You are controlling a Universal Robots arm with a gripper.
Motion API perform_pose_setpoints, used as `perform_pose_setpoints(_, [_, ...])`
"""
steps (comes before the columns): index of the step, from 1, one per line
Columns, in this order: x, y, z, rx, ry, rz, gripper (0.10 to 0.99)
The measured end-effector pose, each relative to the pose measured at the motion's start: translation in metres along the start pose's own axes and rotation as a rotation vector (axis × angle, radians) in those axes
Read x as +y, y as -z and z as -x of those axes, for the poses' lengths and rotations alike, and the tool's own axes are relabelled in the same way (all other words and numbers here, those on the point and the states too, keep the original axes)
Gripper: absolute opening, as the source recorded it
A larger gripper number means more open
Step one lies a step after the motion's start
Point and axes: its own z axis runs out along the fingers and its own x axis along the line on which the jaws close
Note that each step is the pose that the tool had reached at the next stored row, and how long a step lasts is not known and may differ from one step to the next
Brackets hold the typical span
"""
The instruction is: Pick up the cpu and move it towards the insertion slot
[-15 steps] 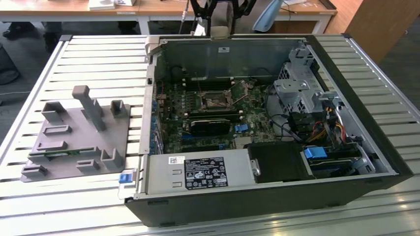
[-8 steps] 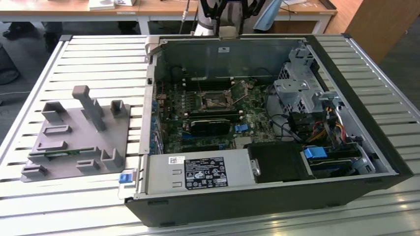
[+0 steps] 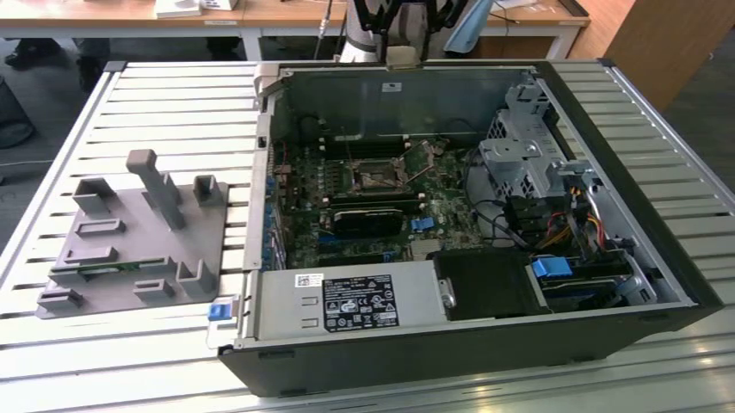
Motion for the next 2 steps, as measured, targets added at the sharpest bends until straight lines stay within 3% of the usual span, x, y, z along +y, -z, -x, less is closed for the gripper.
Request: perform_pose_setpoints(2, [0.0000, 0.0000, 0.0001, 0.0000, 0.000, 0.000, 0.537])
